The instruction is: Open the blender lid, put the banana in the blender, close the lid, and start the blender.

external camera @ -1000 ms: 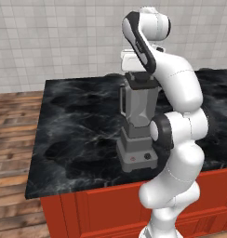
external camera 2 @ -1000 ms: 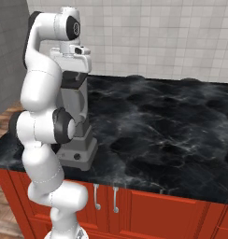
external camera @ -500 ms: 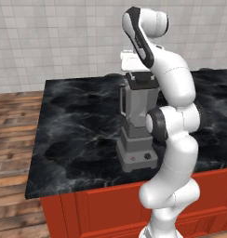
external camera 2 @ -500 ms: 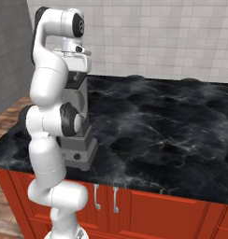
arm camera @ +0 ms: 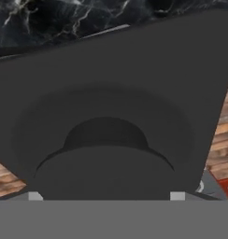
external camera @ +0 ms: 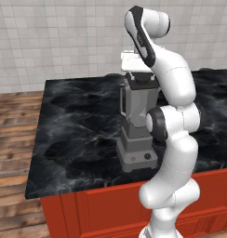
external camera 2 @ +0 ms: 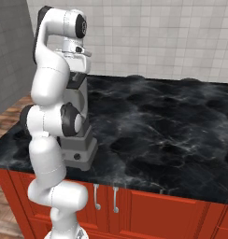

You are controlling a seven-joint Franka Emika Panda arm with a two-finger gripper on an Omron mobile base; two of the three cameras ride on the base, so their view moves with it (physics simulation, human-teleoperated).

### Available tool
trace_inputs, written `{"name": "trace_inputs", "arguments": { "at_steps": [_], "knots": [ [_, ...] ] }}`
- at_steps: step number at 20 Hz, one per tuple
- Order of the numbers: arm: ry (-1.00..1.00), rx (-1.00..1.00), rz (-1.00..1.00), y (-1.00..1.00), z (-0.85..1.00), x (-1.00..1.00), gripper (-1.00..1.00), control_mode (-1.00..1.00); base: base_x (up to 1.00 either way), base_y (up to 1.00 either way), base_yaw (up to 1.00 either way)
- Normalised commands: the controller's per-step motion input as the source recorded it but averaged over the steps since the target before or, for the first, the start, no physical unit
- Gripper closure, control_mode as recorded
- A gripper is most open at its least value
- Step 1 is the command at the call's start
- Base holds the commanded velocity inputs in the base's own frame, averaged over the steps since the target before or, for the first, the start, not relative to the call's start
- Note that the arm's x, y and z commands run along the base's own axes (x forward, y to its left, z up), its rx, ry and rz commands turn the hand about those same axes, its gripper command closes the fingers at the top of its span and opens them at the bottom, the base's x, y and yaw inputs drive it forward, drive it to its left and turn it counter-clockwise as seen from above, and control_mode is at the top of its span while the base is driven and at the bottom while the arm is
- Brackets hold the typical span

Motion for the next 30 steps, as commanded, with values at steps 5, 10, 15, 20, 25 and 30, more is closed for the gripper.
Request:
{"name": "trace_inputs", "arguments": {
  "at_steps": [5,10,15,20,25,30],
  "knots": [
    [-0.08,0.0,-0.01,0.0,-0.36,-0.08,1.0,-1.0,0.0,0.0,0.0],
    [-0.4,0.0,0.0,0.0,-0.19,0.0,1.0,-1.0,0.0,0.0,0.0],
    [-0.35,0.0,0.0,0.0,-0.14,0.01,1.0,-1.0,0.0,0.0,0.0],
    [-0.17,0.0,0.0,0.0,-0.07,0.01,1.0,-1.0,0.0,0.0,0.0],
    [-0.12,0.0,0.01,0.0,0.09,0.04,1.0,-1.0,0.0,0.0,0.0],
    [-0.07,0.0,0.04,0.0,0.02,0.2,1.0,-1.0,0.0,0.0,0.0]
  ]
}}
